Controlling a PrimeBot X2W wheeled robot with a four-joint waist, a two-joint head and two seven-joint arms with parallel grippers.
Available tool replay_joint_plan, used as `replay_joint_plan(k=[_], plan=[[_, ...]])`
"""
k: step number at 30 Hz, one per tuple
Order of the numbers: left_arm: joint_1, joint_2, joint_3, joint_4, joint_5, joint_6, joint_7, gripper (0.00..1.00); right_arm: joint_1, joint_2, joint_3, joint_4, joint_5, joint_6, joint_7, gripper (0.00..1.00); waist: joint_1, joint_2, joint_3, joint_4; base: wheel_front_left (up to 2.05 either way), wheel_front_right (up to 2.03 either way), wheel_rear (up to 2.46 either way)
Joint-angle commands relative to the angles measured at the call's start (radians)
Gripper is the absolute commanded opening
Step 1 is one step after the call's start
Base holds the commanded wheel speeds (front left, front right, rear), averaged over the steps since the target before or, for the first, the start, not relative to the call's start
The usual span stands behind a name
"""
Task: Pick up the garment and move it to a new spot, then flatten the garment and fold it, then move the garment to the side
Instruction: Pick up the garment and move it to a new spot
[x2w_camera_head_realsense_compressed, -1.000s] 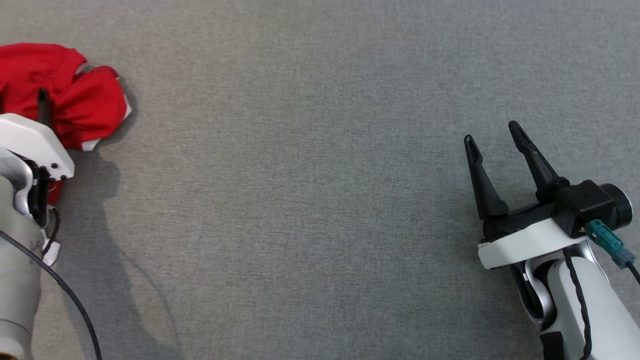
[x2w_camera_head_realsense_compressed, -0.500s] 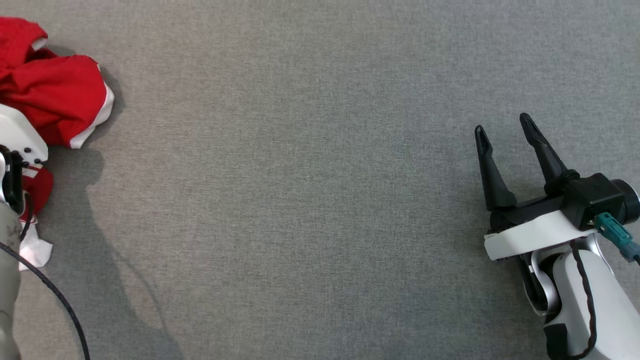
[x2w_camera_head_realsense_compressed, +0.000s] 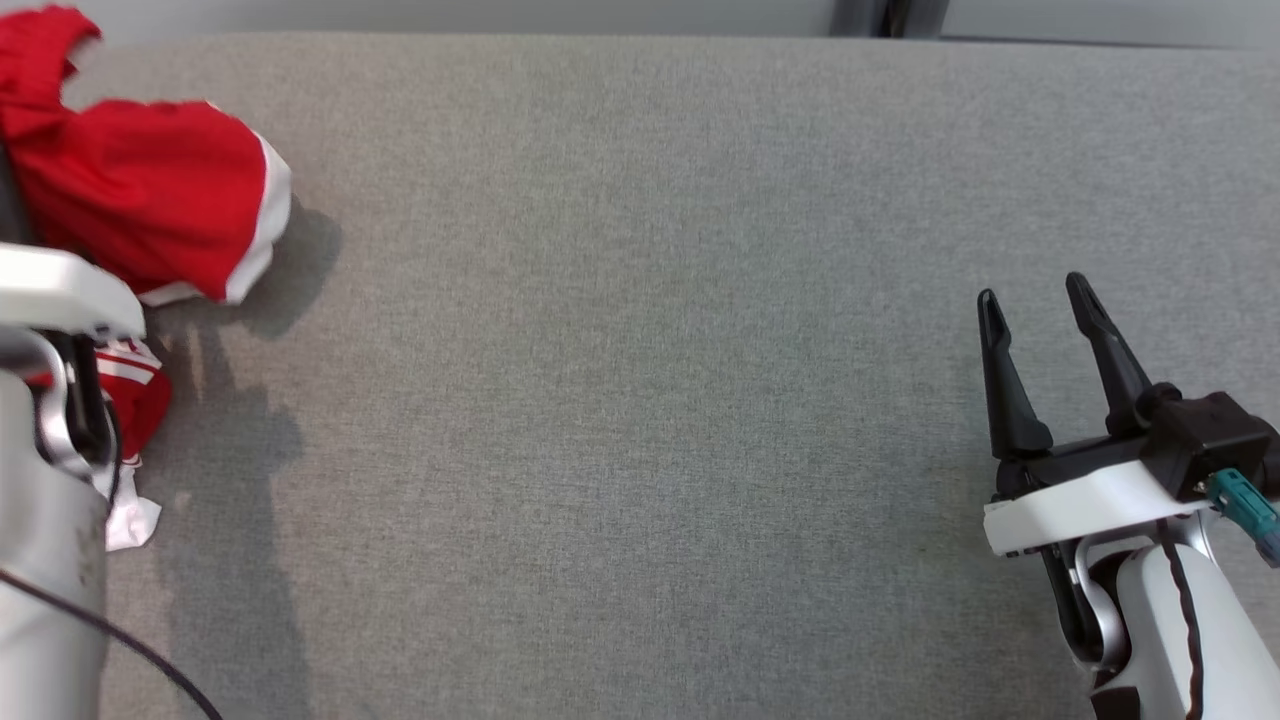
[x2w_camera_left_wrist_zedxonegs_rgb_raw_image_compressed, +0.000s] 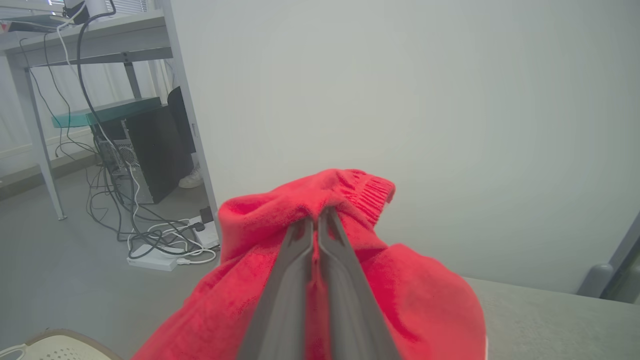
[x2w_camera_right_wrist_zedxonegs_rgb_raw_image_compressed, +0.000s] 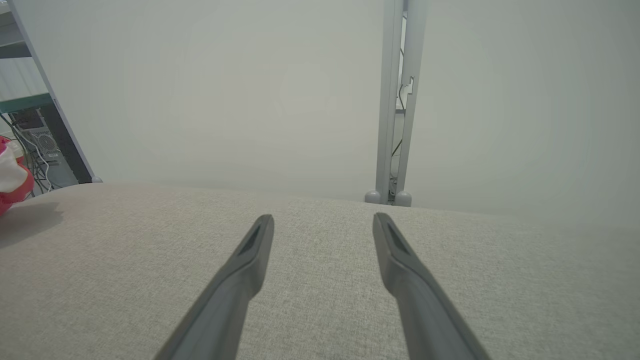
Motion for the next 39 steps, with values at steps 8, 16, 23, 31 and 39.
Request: replay_joint_plan(k=[8, 16, 23, 31, 39], plan=[[0.324, -0.044, 0.02, -0.402, 0.03, 0.082, 0.011, 0.0, 0.073, 0.018, -0.034, -0.034, -0.009, 0.0, -0.005, 1.0, 0.0, 0.0, -0.097, -0.03, 0.0, 0.0, 0.0], [0.638, -0.074, 0.008, -0.799, 0.059, 0.184, 0.127, 0.0, 0.118, 0.035, -0.043, -0.071, -0.004, 0.0, 0.01, 1.0, 0.0, 0.0, -0.136, -0.085, 0.0, 0.0, 0.0], [0.749, -0.096, -0.051, -0.923, 0.086, 0.204, 0.191, 0.0, 0.129, 0.042, -0.035, -0.078, 0.003, 0.0, 0.012, 1.0, 0.0, 0.0, -0.151, -0.142, 0.0, 0.0, 0.0], [0.714, -0.119, -0.166, -0.933, 0.105, 0.154, 0.223, 0.0, 0.13, 0.044, -0.027, -0.09, 0.007, 0.0, 0.014, 1.0, 0.0, 0.0, -0.145, -0.23, 0.0, 0.0, 0.0], [0.597, -0.149, -0.299, -0.86, 0.114, 0.064, 0.236, 0.0, 0.119, 0.045, -0.021, -0.11, 0.022, 0.0, 0.015, 1.0, 0.0, 0.0, -0.109, -0.335, 0.0, 0.0, 0.0]])
